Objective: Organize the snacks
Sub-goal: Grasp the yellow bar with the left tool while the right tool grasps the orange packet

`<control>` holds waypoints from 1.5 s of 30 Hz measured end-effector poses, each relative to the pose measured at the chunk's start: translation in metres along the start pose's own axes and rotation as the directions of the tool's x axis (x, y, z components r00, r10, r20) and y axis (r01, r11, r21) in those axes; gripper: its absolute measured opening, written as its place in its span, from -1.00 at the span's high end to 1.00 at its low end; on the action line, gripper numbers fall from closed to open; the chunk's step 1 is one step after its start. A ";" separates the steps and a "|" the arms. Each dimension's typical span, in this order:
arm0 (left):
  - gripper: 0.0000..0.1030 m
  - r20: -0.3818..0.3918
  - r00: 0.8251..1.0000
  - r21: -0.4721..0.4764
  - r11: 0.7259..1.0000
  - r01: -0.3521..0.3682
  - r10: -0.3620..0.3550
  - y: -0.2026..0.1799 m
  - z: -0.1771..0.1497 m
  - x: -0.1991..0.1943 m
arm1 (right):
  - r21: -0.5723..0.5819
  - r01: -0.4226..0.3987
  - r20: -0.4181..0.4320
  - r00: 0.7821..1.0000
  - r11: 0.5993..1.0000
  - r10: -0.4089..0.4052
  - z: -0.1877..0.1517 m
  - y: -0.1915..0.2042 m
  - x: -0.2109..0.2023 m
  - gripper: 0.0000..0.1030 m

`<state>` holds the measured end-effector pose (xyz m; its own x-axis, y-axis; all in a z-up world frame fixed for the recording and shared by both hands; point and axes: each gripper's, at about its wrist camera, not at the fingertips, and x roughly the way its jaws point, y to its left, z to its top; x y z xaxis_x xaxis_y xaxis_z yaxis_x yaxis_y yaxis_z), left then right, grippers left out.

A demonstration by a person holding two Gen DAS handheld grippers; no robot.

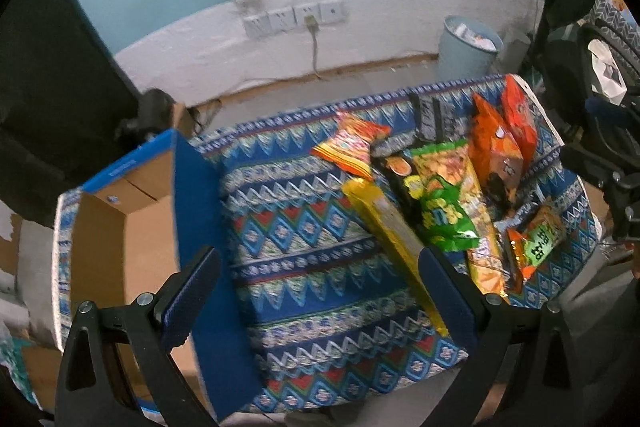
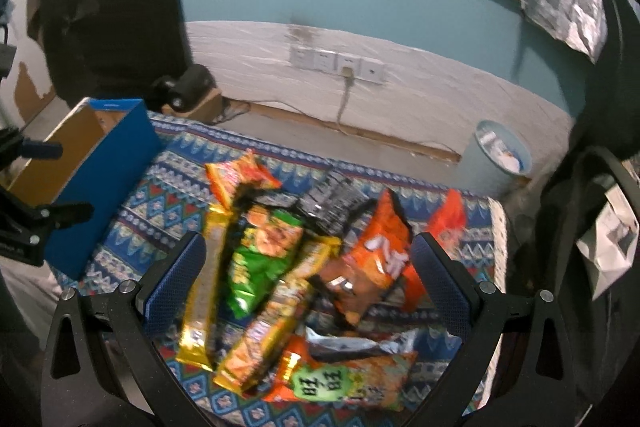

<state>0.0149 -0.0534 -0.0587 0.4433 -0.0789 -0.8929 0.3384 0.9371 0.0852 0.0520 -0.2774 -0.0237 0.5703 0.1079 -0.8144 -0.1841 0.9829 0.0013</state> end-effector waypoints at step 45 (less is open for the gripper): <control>-0.28 -0.307 0.949 0.022 0.996 0.085 -0.074 -0.076 0.000 0.184 | 0.235 0.233 -0.338 0.930 0.944 -0.146 -0.020 -0.149 0.124 -0.94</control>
<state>0.0707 -0.1390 -0.2298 0.1404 -0.0401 -0.9893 0.3933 0.9192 0.0186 0.1340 -0.4131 -0.1370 0.2868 -0.0935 -0.9534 0.1474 0.9877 -0.0525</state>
